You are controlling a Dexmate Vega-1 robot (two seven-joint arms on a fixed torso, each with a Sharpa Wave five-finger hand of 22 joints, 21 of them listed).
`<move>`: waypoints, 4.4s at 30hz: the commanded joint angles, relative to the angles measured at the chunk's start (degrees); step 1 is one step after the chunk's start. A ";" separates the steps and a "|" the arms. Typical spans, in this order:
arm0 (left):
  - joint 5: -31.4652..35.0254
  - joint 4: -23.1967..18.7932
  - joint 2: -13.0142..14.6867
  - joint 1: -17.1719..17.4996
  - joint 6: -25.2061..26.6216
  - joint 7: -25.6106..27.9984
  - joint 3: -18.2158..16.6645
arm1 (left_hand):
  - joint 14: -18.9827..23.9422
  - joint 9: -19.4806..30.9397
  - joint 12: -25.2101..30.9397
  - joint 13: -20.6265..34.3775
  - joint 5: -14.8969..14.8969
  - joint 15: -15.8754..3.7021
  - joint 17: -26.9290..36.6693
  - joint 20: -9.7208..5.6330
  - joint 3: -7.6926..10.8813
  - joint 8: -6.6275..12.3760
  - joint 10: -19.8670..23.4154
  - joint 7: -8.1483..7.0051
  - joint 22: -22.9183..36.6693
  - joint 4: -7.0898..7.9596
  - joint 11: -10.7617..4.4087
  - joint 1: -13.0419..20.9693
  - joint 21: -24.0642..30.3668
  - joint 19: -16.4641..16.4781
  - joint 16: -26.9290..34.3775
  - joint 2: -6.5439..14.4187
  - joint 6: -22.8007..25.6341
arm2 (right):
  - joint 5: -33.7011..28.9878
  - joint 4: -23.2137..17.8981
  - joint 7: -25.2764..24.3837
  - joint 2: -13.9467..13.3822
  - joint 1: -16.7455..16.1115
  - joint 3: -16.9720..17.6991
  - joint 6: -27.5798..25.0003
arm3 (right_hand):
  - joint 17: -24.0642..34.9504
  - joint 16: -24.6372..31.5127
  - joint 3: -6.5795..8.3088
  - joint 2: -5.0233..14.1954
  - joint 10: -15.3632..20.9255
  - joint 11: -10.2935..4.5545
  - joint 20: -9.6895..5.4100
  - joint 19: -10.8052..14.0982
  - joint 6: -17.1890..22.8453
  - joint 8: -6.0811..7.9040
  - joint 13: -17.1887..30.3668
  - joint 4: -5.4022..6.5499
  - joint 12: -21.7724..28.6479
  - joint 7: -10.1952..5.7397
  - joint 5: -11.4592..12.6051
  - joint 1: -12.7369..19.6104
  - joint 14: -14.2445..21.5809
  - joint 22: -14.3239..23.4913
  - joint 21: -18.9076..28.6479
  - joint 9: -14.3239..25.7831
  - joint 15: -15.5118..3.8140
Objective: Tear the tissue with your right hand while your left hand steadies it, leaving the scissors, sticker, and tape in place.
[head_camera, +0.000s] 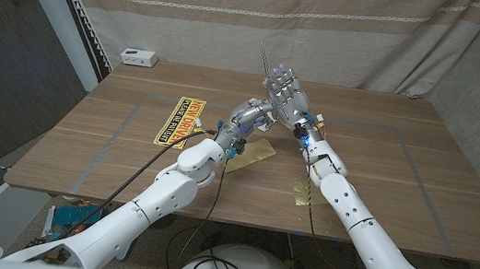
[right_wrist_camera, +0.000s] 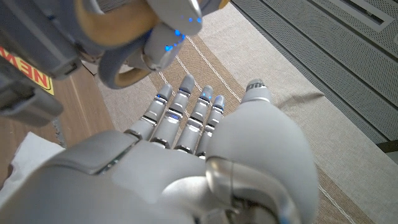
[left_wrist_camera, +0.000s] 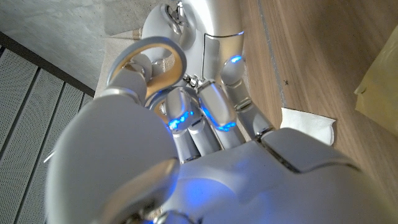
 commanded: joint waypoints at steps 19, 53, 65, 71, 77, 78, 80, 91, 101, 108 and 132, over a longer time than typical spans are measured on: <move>0.69 -2.80 0.76 2.07 -2.27 0.67 -0.67 | -0.24 0.24 -0.04 -0.21 -1.69 0.02 0.07 -6.57 6.02 -2.00 -1.22 -1.13 -4.10 0.94 -0.03 -2.21 1.41 -2.24 -0.42 -0.87 1.34 | -0.92 2.51 0.82 1.07 0.56 1.18 1.90 | -1.05 -0.02 -0.99 0.35 -1.40 -0.20 -3.22 -1.61 -2.18 -0.06 0.05 0.30 -0.49 -0.48 2.02 -2.21 -1.60 0.06 -1.30 0.16 -8.39; 3.58 -7.41 5.83 2.87 -0.19 0.49 -1.13 | -44.49 1.61 -10.19 2.25 -5.52 -0.44 -6.20 -0.39 6.91 -9.13 -34.24 -3.66 -25.36 1.36 0.42 -10.20 -13.47 -39.52 -21.54 4.42 -2.02 | -2.95 2.62 -1.80 0.51 1.32 0.78 2.29 | -3.15 0.37 -1.57 0.92 -6.37 -3.36 -1.73 -4.22 -4.38 0.24 -0.30 -0.32 -1.39 -3.39 4.74 -3.62 -3.41 0.23 -3.55 0.07 -8.17; 8.03 -8.84 6.50 3.21 -0.14 3.85 -1.18 | -52.81 -2.60 9.89 7.31 -5.53 -0.10 -0.81 -0.07 5.75 -10.85 -30.17 -3.24 -29.29 1.65 0.20 -11.55 -15.58 -43.52 -20.32 4.03 1.02 | -3.15 3.21 -1.78 0.76 1.80 0.77 2.58 | -3.67 0.30 -1.77 0.85 -6.30 -4.49 -1.68 -4.45 -4.09 0.48 -0.42 -0.47 -1.11 -4.88 5.12 -3.86 -3.64 0.25 -3.87 0.01 -7.94; 8.81 -9.48 7.21 2.94 0.76 3.77 -1.06 | -57.64 -2.75 13.34 6.86 -5.14 -0.42 -2.20 0.25 7.77 -10.79 -36.71 -3.36 -30.95 1.72 0.69 -12.05 -16.98 -46.42 -24.99 4.28 0.93 | -3.54 3.12 -1.78 0.79 1.87 0.70 2.96 | -3.82 0.32 -1.83 0.89 -6.30 -4.64 -1.62 -4.42 -3.98 0.55 -0.47 -0.48 -1.05 -5.06 5.23 -3.98 -3.65 0.26 -3.94 -0.02 -7.85; 7.85 -9.40 8.14 2.21 2.01 1.83 -0.96 | -65.38 -3.33 1.87 0.30 -5.19 -0.03 -2.71 0.25 9.16 -10.05 -58.34 -3.79 -33.30 1.81 0.23 -12.92 -18.12 -49.66 -30.37 4.57 0.80 | -3.63 2.88 -2.00 0.77 1.82 0.73 3.09 | -4.06 0.31 -1.90 0.95 -6.37 -4.81 -1.53 -4.37 -3.61 0.70 -0.53 -0.51 -1.01 -5.35 5.40 -4.11 -3.79 0.28 -4.02 -0.09 -7.37; 7.80 -9.33 8.10 2.19 1.95 1.74 -0.93 | -65.99 -3.19 1.30 0.26 -5.19 0.08 -2.70 0.32 9.24 -9.75 -59.29 -3.74 -33.49 1.85 0.27 -13.03 -18.14 -49.62 -30.70 4.61 1.02 | -3.68 2.90 -1.90 0.69 1.86 0.71 3.08 | -4.09 0.32 -1.90 0.97 -6.37 -4.82 -1.55 -4.35 -3.58 0.71 -0.54 -0.51 -1.00 -5.38 5.42 -4.14 -3.78 0.28 -4.03 -0.09 -7.34; 7.84 -9.15 8.14 2.12 1.63 1.38 -0.89 | -66.81 -3.36 0.77 0.47 -5.22 0.19 -2.62 0.32 9.28 -9.74 -60.41 -3.54 -33.77 1.85 0.30 -13.15 -18.32 -49.95 -31.02 4.63 0.85 | -3.82 2.75 -2.17 0.66 1.79 0.71 3.17 | -4.13 0.30 -1.91 1.02 -6.37 -4.84 -1.51 -4.35 -3.55 0.72 -0.56 -0.49 -0.99 -5.44 5.45 -4.20 -3.84 0.28 -4.05 -0.11 -7.33; 9.56 -9.71 8.10 2.32 1.80 2.74 -0.67 | -70.28 -3.77 -1.36 2.50 -5.54 0.54 -1.71 0.56 9.08 -8.99 -66.57 -2.92 -35.18 1.58 0.34 -13.13 -18.97 -50.94 -30.73 5.31 0.95 | -3.66 2.49 -2.02 0.49 1.65 0.78 3.20 | -4.41 0.30 -1.96 1.17 -6.35 -4.90 -1.53 -4.27 -3.08 0.87 -0.63 -0.51 -0.92 -5.60 5.62 -4.36 -4.00 0.30 -4.15 -0.19 -7.32; 9.41 -10.01 8.07 2.54 1.77 2.59 -0.66 | -73.55 -5.34 -3.91 3.24 -5.78 1.56 -1.94 1.22 9.83 -8.69 -72.05 -2.22 -36.21 1.06 0.40 -12.81 -19.53 -52.25 -31.72 5.40 1.73 | -3.73 1.75 -2.01 0.02 1.24 0.89 3.35 | -4.79 0.06 -1.99 1.43 -6.59 -4.95 -1.24 -4.56 -2.86 0.87 -0.74 -0.59 -0.93 -5.86 5.84 -4.49 -4.87 0.32 -4.43 -0.32 -7.31; 11.51 -10.89 7.95 3.38 1.43 4.79 -0.62 | -73.28 -6.25 -1.82 5.55 -6.11 1.98 -0.62 1.19 9.15 -8.50 -69.44 -2.10 -36.88 0.81 0.21 -12.51 -19.57 -52.17 -29.12 5.45 1.95 | -4.08 1.08 -2.07 -0.45 0.84 0.88 3.69 | -5.04 -0.09 -1.98 1.56 -6.74 -4.98 -1.04 -4.70 -2.83 0.83 -0.81 -0.72 -0.93 -6.08 6.01 -4.46 -5.53 0.33 -4.61 -0.40 -7.41; 16.13 -12.90 8.36 4.69 2.47 8.46 -0.75 | -77.99 -9.46 8.97 6.67 -5.94 2.68 -1.40 1.48 8.57 -7.46 -73.52 -2.07 -38.05 0.86 0.89 -11.89 -19.68 -55.04 -24.08 4.85 2.84 | -4.59 -1.89 -2.79 -2.48 -0.77 1.25 4.43 | -5.50 -0.07 -2.01 1.77 -6.69 -4.97 -0.75 -4.92 -2.23 0.94 -0.91 -0.92 -0.83 -6.33 6.29 -4.47 -6.06 0.35 -4.91 -0.54 -7.19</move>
